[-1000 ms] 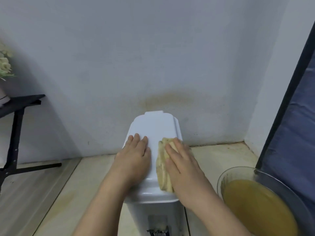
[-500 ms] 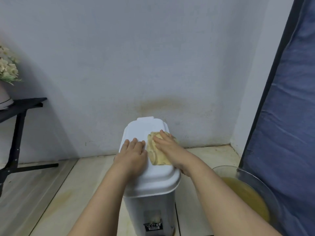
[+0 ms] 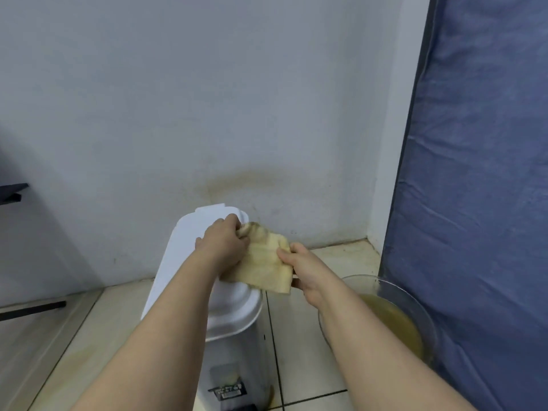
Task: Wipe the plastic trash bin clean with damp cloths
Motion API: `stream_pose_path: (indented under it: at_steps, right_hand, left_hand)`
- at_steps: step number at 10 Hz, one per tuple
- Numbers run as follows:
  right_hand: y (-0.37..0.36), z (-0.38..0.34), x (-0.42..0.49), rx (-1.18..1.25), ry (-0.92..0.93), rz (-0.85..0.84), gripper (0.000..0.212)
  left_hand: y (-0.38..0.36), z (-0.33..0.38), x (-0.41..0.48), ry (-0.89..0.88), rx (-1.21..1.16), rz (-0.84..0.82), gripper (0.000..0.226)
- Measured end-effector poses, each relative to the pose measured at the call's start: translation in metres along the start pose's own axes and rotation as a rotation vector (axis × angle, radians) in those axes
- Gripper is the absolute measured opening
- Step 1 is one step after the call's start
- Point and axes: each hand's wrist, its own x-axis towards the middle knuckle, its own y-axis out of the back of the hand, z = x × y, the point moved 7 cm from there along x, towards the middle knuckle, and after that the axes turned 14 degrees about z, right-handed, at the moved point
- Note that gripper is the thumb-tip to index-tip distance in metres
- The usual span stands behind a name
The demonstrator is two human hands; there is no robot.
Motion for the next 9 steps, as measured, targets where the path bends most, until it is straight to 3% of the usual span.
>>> stream_pose_path:
  at_steps: [1, 2, 3, 4, 6, 7, 8, 9]
  right_hand:
    - [0.055, -0.010, 0.004, 0.113, 0.029, 0.009, 0.016]
    - [0.120, -0.011, 0.003, 0.133, 0.014, 0.081, 0.024]
    - [0.169, 0.004, 0.001, 0.150, -0.043, 0.153, 0.020]
    - [0.209, 0.030, -0.004, 0.063, -0.105, 0.237, 0.019]
    - [0.251, 0.083, 0.004, 0.043, -0.250, 0.311, 0.025]
    - [0.277, 0.104, 0.001, -0.025, -0.334, 0.476, 0.042]
    - [0.292, 0.104, -0.002, 0.100, -0.245, 0.594, 0.035]
    - [0.279, 0.092, -0.011, 0.155, -0.137, 0.575, 0.020]
  left_hand:
    - [-0.018, 0.051, -0.004, -0.137, -0.217, -0.013, 0.010]
    - [-0.058, 0.097, -0.013, -0.130, -0.441, -0.150, 0.010]
    - [-0.118, 0.109, -0.034, 0.073, -0.632, -0.343, 0.013]
    - [-0.183, 0.109, -0.068, 0.238, -0.669, -0.486, 0.016]
    - [-0.239, 0.113, -0.078, 0.320, -0.668, -0.487, 0.020]
    - [-0.246, 0.098, -0.078, 0.390, -0.571, -0.474, 0.054]
    - [-0.248, 0.085, -0.082, 0.376, -0.489, -0.558, 0.055]
    - [-0.235, 0.076, -0.090, 0.282, -0.352, -0.651, 0.049]
